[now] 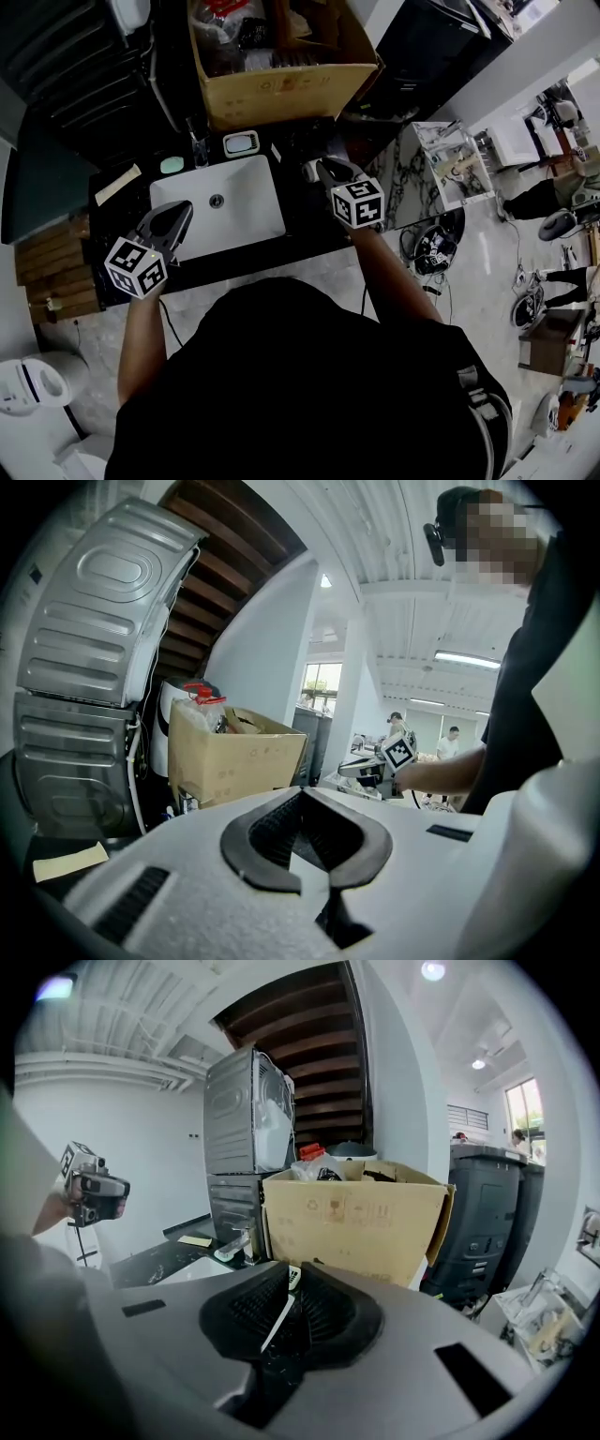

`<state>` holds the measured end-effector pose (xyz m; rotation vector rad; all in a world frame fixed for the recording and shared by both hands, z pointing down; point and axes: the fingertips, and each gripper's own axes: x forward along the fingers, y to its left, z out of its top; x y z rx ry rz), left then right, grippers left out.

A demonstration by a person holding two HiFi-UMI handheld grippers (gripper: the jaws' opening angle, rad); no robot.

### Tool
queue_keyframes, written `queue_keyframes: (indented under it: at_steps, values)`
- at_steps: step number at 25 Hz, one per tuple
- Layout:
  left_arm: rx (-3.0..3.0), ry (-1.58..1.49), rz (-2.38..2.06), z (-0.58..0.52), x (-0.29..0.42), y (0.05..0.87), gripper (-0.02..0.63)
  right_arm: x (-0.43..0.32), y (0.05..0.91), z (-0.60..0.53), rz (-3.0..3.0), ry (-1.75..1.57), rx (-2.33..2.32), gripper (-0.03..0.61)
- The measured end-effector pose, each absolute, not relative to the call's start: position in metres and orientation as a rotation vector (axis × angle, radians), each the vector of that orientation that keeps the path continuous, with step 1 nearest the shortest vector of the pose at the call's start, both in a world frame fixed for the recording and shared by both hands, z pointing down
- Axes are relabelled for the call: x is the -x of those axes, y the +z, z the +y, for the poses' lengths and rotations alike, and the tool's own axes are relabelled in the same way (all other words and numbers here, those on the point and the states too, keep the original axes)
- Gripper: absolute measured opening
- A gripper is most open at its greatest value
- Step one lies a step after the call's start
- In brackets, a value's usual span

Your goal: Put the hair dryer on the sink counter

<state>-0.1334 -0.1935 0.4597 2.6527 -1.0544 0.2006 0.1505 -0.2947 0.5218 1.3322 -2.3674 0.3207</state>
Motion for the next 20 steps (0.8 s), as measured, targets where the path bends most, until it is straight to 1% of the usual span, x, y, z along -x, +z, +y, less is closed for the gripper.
queue_keyframes:
  at_steps: [1, 11, 20]
  values:
    - [-2.655, 0.198, -1.054, -0.192, 0.133, 0.459, 0.015, -0.149, 0.518, -0.293, -2.375, 0.314, -1.327, 0.044]
    - [-2.698, 0.205, -1.033, -0.188, 0.138, 0.446, 0.015, -0.141, 0.496, -0.278, -2.39, 0.28, -1.361, 0.012]
    - [-2.721, 0.206, -0.987, -0.188, 0.146, 0.446, 0.015, -0.133, 0.484, -0.272, -2.354, 0.229, -1.409, 0.009]
